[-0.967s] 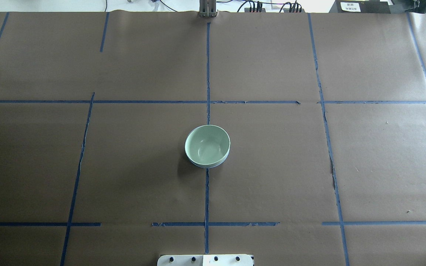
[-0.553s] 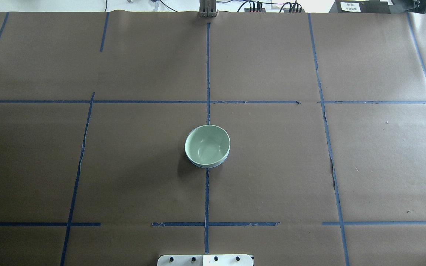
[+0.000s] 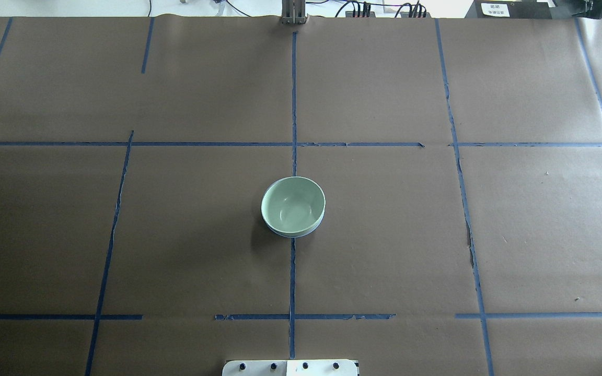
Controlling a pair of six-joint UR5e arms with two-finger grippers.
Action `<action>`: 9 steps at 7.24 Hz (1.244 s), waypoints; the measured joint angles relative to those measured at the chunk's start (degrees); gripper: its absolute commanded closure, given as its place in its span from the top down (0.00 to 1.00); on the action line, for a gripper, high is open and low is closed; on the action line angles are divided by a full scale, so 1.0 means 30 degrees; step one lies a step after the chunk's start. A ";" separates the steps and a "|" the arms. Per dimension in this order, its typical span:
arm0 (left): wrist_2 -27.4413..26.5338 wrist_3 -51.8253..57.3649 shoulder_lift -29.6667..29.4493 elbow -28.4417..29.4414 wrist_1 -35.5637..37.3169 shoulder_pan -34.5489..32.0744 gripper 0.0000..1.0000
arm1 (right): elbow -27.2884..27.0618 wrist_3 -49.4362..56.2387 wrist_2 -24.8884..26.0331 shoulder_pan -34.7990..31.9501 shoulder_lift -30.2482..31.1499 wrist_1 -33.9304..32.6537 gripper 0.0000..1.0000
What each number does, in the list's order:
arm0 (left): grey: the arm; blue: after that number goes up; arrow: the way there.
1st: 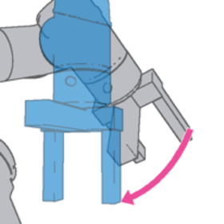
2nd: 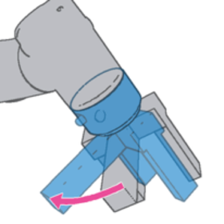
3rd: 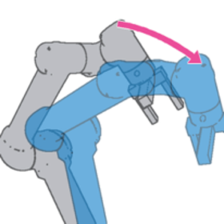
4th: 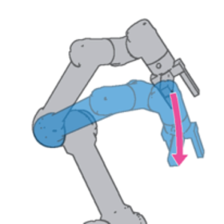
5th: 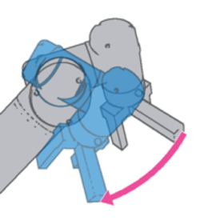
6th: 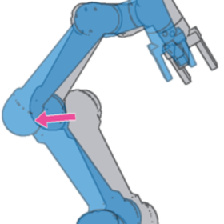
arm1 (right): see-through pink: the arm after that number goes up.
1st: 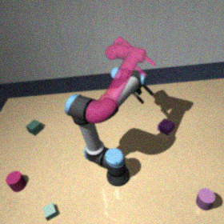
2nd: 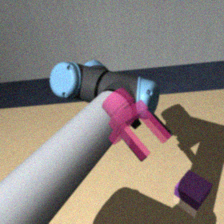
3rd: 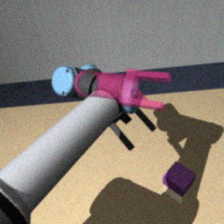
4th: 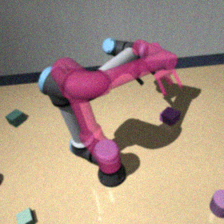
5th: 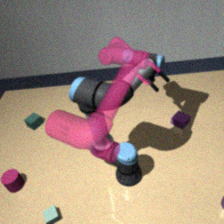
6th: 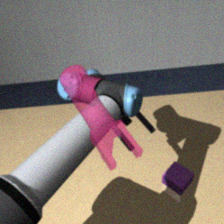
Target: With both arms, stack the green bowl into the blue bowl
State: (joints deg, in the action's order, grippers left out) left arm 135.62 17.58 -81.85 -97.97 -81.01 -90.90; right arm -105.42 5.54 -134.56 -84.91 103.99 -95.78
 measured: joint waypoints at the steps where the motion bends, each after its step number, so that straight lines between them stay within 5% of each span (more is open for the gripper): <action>1: 0.0000 0.0000 0.0052 0.0062 0.0020 0.0020 1.00 | 0.0031 0.0024 -0.0124 0.0000 0.0014 -0.0005 1.00; 9: -0.0298 -0.0057 0.0370 0.0077 0.0014 0.0118 1.00 | 0.0086 0.0095 -0.0144 0.0000 0.0085 -0.0029 1.00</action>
State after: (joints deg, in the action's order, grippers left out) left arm 134.72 17.41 -80.74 -97.74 -80.97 -90.54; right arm -105.16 5.83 -134.99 -84.91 104.25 -95.86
